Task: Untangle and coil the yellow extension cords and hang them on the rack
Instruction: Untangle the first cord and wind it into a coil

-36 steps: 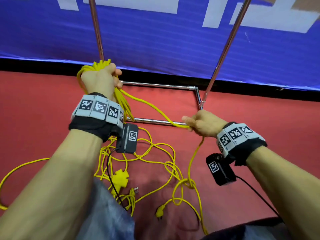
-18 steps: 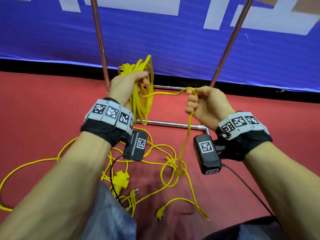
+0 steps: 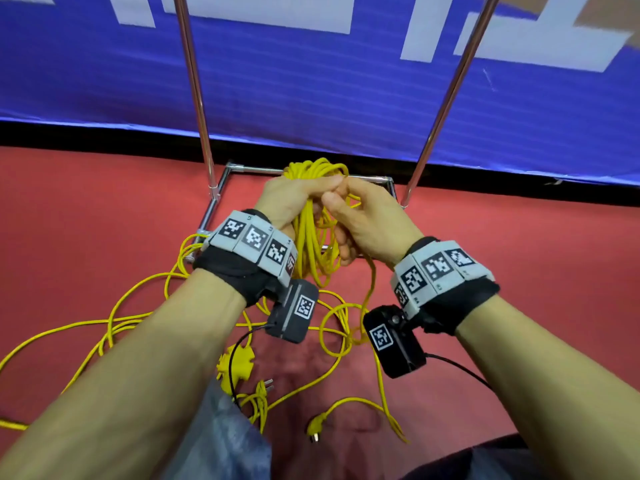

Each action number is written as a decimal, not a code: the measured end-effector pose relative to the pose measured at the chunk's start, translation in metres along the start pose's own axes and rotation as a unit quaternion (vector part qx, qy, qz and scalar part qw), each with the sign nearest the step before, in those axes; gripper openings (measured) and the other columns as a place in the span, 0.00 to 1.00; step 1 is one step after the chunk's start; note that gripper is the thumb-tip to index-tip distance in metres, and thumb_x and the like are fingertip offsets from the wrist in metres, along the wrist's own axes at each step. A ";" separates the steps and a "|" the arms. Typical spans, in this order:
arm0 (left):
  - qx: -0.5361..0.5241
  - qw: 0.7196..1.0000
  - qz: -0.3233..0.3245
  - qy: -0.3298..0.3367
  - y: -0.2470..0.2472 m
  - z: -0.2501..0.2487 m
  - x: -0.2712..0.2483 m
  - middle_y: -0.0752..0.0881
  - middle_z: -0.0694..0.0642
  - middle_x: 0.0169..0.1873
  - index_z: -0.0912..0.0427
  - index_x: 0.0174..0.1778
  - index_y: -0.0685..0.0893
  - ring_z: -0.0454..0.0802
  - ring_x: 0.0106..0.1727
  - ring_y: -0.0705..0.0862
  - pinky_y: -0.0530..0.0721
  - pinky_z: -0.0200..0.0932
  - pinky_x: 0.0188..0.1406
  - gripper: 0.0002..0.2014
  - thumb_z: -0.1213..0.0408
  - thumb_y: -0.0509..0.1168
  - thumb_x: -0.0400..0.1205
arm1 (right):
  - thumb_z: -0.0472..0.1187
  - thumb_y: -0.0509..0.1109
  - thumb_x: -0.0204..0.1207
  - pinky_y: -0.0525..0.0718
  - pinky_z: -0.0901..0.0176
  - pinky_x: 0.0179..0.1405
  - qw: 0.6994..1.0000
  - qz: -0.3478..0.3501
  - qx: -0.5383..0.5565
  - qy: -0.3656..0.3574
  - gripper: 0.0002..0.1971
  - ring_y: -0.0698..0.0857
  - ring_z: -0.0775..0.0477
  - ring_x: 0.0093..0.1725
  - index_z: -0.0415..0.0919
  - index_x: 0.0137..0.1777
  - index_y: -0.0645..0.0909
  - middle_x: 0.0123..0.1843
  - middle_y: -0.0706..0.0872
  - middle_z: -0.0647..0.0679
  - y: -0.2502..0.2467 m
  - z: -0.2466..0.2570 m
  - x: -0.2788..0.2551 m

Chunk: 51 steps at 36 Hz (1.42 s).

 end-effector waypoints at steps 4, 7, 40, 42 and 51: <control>0.004 0.999 -0.049 0.017 0.000 -0.001 0.002 0.81 0.58 0.23 0.64 0.29 0.80 0.49 0.19 0.77 0.76 0.38 0.22 0.11 0.80 0.73 0.70 | 0.46 0.60 0.86 0.84 0.53 0.23 0.996 0.057 0.011 0.065 0.13 0.81 0.42 0.20 0.35 0.48 0.72 0.24 0.79 0.42 0.008 -0.009 -0.003; -0.003 0.996 -0.087 0.034 -0.008 -0.009 0.001 0.84 0.73 0.41 0.70 0.38 0.84 0.53 0.24 0.77 0.76 0.37 0.21 0.09 0.77 0.76 0.66 | 0.39 0.56 0.87 0.83 0.54 0.33 0.982 0.135 -0.003 0.136 0.11 0.80 0.41 0.26 0.36 0.43 0.73 0.28 0.80 0.40 0.008 -0.022 -0.011; 0.074 0.994 -0.068 0.032 -0.010 -0.014 -0.004 0.88 0.53 0.22 0.67 0.34 0.78 0.41 0.12 0.75 0.70 0.32 0.14 0.10 0.73 0.64 0.83 | 0.33 0.47 0.85 0.59 0.72 0.11 0.876 -0.357 0.301 0.121 0.15 0.68 0.57 0.11 0.43 0.37 0.66 0.22 0.75 0.48 -0.064 -0.043 0.015; 0.098 0.989 -0.098 0.042 -0.015 -0.015 -0.003 0.86 0.51 0.18 0.66 0.32 0.78 0.40 0.11 0.73 0.70 0.33 0.14 0.11 0.74 0.63 0.82 | 0.29 0.46 0.84 0.61 0.72 0.11 0.824 -0.393 0.390 0.124 0.14 0.71 0.54 0.12 0.42 0.38 0.64 0.29 0.79 0.40 -0.083 -0.052 0.011; 0.002 0.987 -0.151 0.048 -0.036 -0.026 -0.001 0.84 0.53 0.16 0.65 0.38 0.78 0.41 0.12 0.75 0.70 0.31 0.13 0.07 0.76 0.62 0.82 | 0.30 0.57 0.82 0.77 0.67 0.19 0.921 -0.266 0.113 0.262 0.14 0.81 0.51 0.18 0.36 0.35 0.76 0.21 0.82 0.45 -0.099 -0.100 0.005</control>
Point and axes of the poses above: each hand's wrist, its own x-axis towards the middle knuckle, its own y-axis out of the palm, z = x × y, the point moved 3 cm from there along x, towards the middle knuckle
